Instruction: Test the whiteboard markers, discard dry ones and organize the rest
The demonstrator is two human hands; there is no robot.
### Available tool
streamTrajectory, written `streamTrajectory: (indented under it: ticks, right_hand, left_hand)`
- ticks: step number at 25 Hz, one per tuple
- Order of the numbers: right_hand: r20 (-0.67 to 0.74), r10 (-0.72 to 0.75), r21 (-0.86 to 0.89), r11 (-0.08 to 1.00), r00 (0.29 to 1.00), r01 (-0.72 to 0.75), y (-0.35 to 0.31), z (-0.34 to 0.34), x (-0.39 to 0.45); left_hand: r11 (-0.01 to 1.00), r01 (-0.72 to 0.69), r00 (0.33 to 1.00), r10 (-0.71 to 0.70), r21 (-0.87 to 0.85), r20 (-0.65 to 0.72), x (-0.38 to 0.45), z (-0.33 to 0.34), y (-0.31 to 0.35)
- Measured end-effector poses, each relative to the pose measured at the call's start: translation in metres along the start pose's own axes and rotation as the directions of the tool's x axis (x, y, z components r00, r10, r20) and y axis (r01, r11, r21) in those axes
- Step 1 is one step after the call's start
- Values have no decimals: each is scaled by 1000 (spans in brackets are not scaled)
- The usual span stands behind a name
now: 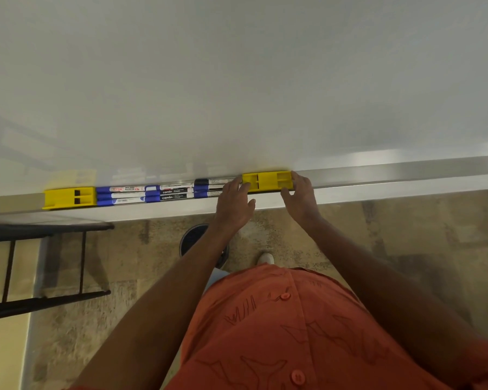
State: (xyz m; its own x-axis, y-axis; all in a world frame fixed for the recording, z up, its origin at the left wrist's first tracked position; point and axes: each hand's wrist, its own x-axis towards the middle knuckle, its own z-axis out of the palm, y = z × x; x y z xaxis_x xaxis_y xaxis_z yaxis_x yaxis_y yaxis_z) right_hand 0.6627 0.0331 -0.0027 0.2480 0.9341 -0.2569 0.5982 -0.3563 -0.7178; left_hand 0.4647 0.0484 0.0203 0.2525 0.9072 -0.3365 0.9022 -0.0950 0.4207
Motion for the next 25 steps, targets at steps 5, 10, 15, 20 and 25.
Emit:
streamTrajectory:
  ticks: [5, 10, 15, 20, 25]
  right_hand:
    - [8, 4, 6, 1000, 1000, -4, -2, 0, -1]
    - [0, 26, 3, 1000, 1000, -26, -4, 0, -3]
    - [-62, -149, -207, 969, 987, 133, -8, 5, -21]
    - [11, -180, -391, 905, 984, 170, -22, 16, -40]
    - [34, -237, -437, 870, 971, 228, -43, 42, -60]
  left_hand:
    - [1000, -13, 1000, 13, 7, 14, -2, -1, -1]
    - [999, -30, 999, 30, 13, 24, -3, -4, -3]
    - [994, -42, 999, 45, 98, -27, -10, -2, -11]
    - [987, 50, 996, -37, 150, -84, -32, -12, -31]
    - [984, 63, 987, -36, 167, -158, -67, -25, -73]
